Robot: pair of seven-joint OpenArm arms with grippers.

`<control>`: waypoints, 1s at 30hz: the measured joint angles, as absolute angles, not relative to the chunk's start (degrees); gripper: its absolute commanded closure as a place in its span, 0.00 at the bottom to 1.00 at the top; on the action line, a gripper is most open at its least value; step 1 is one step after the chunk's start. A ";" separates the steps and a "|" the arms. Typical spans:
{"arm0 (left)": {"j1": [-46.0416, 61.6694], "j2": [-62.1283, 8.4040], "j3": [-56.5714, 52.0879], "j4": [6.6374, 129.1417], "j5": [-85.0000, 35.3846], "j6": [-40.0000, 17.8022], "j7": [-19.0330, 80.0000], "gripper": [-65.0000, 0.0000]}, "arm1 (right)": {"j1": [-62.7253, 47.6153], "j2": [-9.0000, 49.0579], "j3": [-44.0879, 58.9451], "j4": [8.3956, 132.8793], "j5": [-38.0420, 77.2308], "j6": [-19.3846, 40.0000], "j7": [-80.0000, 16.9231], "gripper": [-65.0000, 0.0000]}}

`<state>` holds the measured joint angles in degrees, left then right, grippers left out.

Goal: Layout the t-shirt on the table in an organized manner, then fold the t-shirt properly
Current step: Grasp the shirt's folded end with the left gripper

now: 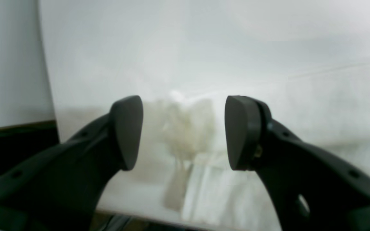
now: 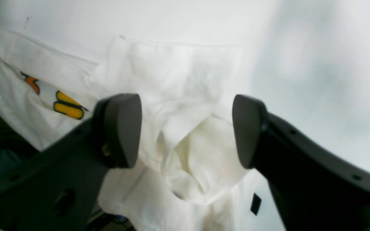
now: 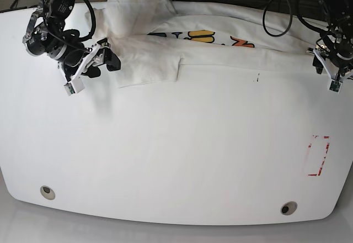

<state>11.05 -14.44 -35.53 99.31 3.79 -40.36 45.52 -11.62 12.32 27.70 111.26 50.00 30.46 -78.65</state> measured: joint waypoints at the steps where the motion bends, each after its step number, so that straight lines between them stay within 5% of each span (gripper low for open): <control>1: 10.72 -14.48 -35.14 99.20 3.57 -40.38 45.52 0.43 | -11.62 12.29 27.70 111.26 49.98 30.44 -78.65 0.35; 26: 8.23 -14.79 -35.18 92.92 3.42 -40.34 46.65 0.43 | -11.66 12.08 27.81 111.26 50.15 30.46 -78.65 0.35; 30: 8.23 -14.79 -35.18 92.92 3.42 -40.36 46.63 0.50 | -11.64 12.08 27.81 111.26 50.15 30.46 -78.65 0.35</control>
